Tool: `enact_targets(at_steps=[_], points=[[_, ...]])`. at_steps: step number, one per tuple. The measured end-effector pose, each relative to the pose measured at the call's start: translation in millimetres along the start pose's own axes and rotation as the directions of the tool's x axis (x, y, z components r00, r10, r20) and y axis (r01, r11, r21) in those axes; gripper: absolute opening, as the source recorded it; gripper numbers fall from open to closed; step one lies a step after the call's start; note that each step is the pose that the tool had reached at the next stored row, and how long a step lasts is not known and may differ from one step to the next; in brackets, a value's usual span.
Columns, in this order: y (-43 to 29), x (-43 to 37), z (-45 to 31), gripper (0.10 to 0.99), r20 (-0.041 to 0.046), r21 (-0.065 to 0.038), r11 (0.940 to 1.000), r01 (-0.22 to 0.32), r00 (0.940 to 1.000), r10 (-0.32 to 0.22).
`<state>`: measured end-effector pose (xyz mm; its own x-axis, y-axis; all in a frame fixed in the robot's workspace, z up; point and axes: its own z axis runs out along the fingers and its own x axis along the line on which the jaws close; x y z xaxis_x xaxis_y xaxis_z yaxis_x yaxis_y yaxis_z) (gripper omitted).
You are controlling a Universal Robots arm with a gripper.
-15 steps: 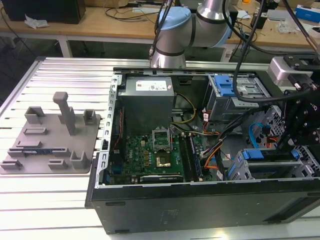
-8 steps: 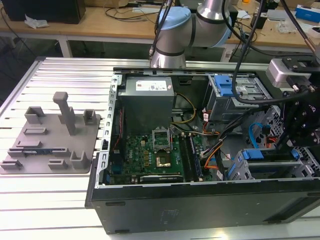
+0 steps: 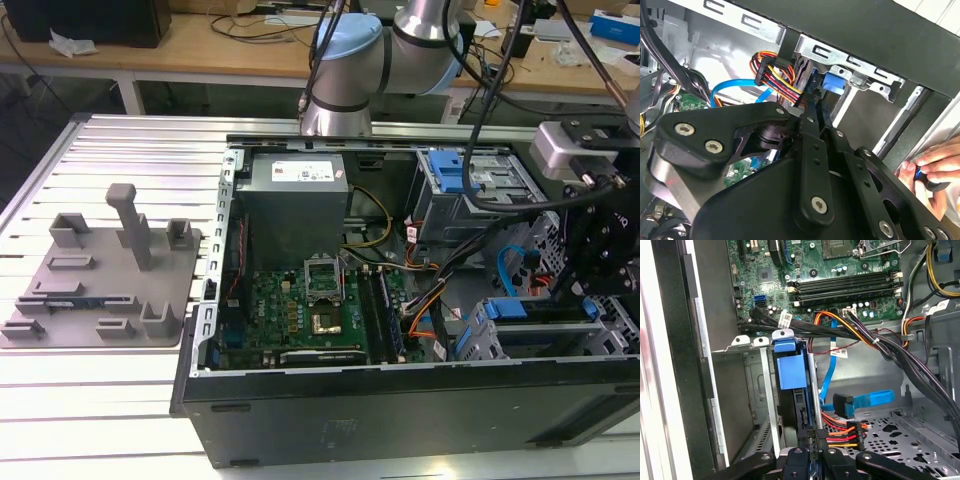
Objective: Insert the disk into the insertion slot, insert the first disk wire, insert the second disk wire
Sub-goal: 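Insert the first disk wire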
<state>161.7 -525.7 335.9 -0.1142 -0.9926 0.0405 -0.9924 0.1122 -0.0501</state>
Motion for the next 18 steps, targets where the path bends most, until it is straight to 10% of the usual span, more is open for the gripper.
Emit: enact_targets(at_steps=[5, 13, 18], points=[[0.1, 0.2, -0.5, 0.176, 0.0031, -0.002, 1.0, 0.001, 1.0, -0.001], [-1.5, -2.2, -38.7, 0.302, -0.0149, 0.001, 1.0, 0.002, 0.9999, -0.002], [-1.6, -2.1, -39.8, 0.302, -0.0147, 0.001, 1.0, 0.002, 0.9999, -0.002]])
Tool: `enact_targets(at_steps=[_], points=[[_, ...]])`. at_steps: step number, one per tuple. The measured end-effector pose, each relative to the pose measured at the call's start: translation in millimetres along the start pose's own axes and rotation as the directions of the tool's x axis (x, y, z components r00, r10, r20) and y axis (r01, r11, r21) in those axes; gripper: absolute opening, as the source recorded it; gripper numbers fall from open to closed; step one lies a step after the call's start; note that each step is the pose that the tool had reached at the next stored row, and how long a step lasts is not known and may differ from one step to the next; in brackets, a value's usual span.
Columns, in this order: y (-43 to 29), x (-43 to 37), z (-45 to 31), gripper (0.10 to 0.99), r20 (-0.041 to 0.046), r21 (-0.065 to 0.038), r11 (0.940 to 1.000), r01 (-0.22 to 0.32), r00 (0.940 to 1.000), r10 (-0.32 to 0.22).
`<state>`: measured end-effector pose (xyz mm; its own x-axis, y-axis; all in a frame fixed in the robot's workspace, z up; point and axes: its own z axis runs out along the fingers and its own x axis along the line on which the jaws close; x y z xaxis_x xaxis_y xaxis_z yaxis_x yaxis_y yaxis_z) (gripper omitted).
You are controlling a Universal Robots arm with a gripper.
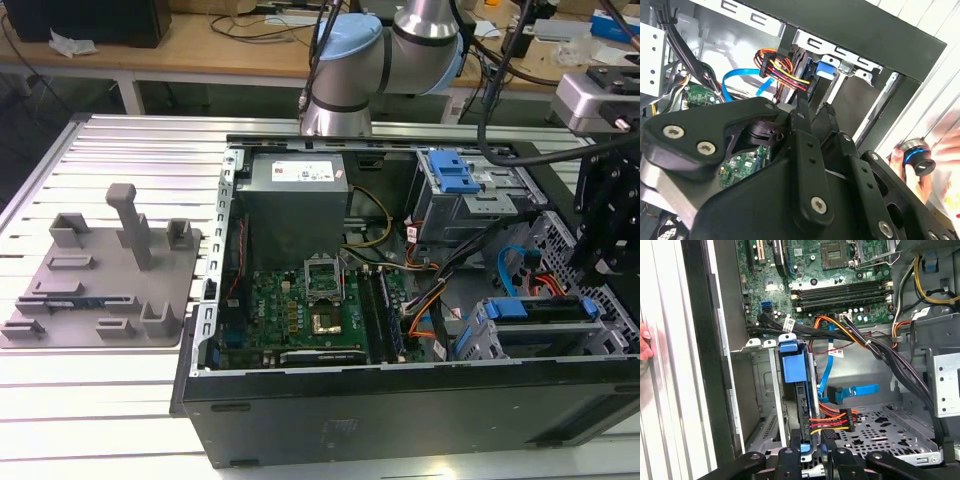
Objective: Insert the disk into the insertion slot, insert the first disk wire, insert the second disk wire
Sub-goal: 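Insert the first disk wire, then insert the second disk wire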
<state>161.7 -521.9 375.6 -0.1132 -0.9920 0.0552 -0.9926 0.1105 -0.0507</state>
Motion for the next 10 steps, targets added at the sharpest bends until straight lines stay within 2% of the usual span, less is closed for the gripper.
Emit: enact_targets(at_steps=[10], points=[[0.0, 0.0, -0.5, 0.302, 0.0, 0.0, 1.0, 0.0, 1.0, 0.0]])
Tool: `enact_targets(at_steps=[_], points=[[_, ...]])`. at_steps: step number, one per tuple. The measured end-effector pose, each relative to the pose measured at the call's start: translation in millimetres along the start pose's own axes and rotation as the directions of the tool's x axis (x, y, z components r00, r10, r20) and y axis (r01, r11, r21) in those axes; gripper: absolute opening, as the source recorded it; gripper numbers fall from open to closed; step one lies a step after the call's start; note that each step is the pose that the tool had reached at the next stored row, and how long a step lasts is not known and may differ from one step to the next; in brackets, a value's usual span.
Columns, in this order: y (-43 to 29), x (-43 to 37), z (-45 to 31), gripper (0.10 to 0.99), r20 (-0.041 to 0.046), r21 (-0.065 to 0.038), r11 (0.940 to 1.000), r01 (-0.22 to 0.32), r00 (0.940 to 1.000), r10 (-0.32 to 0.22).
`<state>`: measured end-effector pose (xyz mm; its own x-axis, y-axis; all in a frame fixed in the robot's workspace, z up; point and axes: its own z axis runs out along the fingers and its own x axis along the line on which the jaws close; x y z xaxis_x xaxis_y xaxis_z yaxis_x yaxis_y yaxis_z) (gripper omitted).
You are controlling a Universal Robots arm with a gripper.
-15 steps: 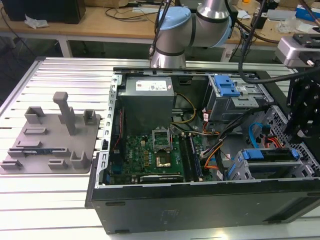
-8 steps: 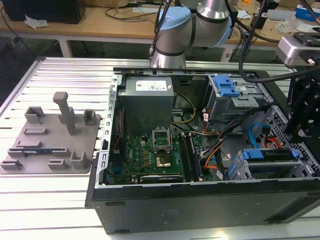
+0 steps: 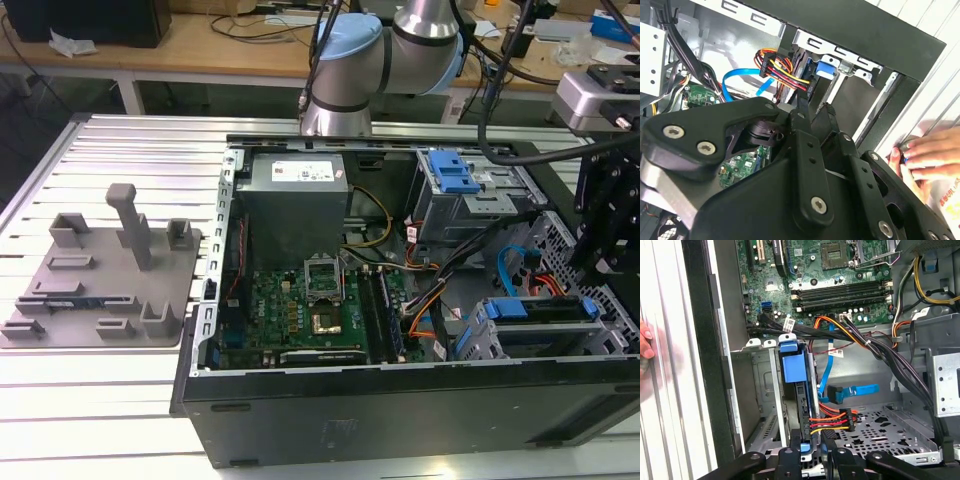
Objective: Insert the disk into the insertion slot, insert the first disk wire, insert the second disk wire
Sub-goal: 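Insert the second disk wire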
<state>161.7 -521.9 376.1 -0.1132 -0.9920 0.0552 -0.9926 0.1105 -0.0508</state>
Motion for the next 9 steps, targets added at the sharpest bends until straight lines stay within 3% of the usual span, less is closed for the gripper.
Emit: enact_targets(at_steps=[6, 9], points=[[0.1, -0.6, -0.4, 0.302, -0.0022, 0.0, 1.0, 0.0, 1.0, 0.0], [0.8, -7.1, -0.8, 0.302, -0.0195, 0.002, 1.0, 0.001, 0.9998, -0.001]])
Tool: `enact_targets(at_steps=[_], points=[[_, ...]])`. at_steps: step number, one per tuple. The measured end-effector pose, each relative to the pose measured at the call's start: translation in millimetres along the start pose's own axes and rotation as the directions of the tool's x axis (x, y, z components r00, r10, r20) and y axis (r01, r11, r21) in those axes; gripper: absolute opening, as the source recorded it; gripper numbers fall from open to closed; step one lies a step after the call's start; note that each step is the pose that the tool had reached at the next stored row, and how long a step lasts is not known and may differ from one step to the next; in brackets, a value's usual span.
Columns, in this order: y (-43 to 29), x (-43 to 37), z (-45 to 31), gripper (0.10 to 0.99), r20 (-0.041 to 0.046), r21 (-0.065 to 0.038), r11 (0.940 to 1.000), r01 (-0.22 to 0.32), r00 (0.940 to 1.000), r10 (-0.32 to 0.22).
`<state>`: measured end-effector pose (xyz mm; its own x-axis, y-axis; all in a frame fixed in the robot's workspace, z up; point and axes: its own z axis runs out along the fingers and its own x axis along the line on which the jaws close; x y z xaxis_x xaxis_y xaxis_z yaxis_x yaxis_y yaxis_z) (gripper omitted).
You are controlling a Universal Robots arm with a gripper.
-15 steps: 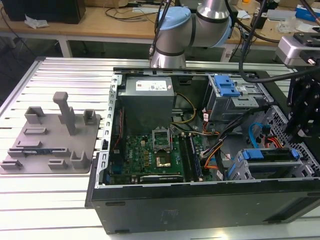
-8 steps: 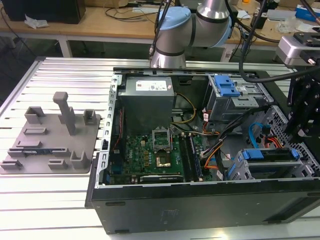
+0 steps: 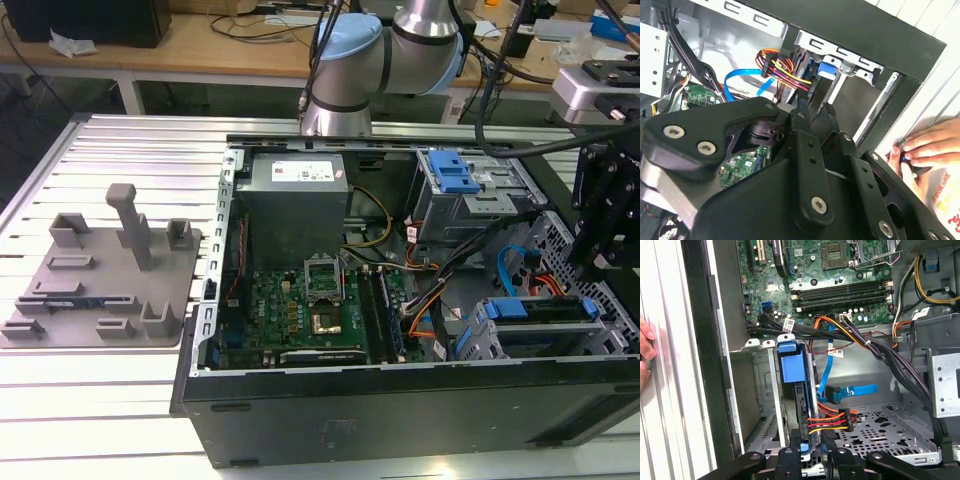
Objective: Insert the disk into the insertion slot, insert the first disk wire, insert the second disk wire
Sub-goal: 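Insert the second disk wire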
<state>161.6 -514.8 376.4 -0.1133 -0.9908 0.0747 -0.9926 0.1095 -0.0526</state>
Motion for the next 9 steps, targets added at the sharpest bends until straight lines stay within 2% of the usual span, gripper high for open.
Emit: enact_targets(at_steps=[1, 4, 5, 6, 7, 9], points=[[0.4, -3.6, -0.4, 0.302, -0.0099, 0.001, 1.0, 0.0, 1.0, 0.0], [1.7, -15.3, -1.6, 0.302, -0.0478, 0.005, 1.0, 0.002, 0.9989, -0.002], [2.0, -17.1, -1.7, 0.302, -0.0564, 0.006, 1.0, 0.003, 0.9984, -0.002], [3.7, -18.6, -2.0, 0.302, -0.0636, 0.006, 1.0, 0.003, 0.998, -0.003], [6.6, -19.4, -2.2, 0.302, -0.0655, 0.006, 1.0, 0.003, 0.9978, -0.003], [17.6, -22.9, -3.0, 0.302, -0.0691, 0.007, 1.0, 0.003, 0.9976, -0.003]])
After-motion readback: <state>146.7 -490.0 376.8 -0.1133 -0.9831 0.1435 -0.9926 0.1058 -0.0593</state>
